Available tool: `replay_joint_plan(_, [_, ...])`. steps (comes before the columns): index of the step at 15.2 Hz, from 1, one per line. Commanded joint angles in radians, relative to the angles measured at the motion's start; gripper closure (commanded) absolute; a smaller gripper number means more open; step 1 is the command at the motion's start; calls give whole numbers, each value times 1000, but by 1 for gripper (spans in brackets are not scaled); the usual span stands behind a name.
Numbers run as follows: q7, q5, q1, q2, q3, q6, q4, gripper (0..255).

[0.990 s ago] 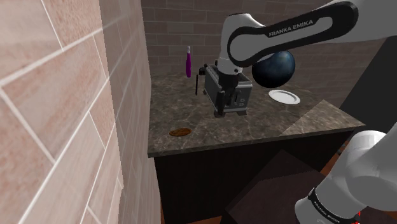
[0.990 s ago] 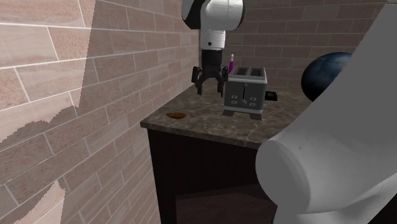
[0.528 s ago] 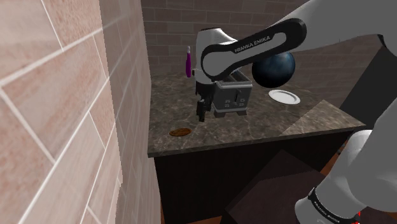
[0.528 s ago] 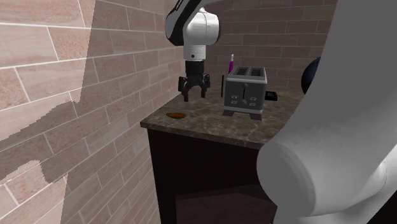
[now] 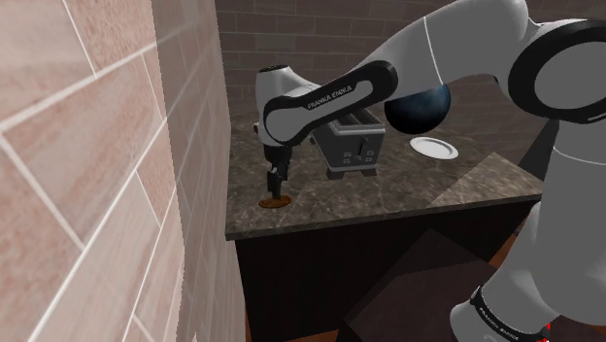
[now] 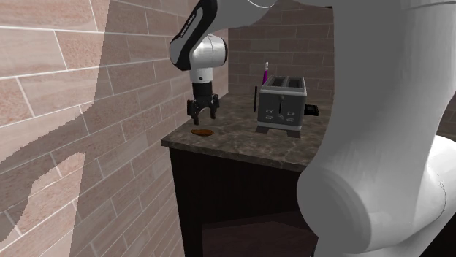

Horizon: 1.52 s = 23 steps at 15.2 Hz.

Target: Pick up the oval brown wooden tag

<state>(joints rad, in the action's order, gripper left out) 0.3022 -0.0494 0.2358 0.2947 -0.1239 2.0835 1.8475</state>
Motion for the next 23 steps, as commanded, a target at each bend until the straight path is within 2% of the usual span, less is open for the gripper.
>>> replay_joint_plan(1, [3,-17,18,57,-9,-8,-64,0])
replay_joint_plan(10, [-4,-27,21,106,-5,77,-27,0])
replay_joint_plan(11, [-4,-27,21,106,-5,77,-27,255])
replay_joint_plan(20, [-4,-27,21,106,-5,77,-28,255])
replay_joint_plan(23, [-1,-23,20,85,-7,44,-40,255])
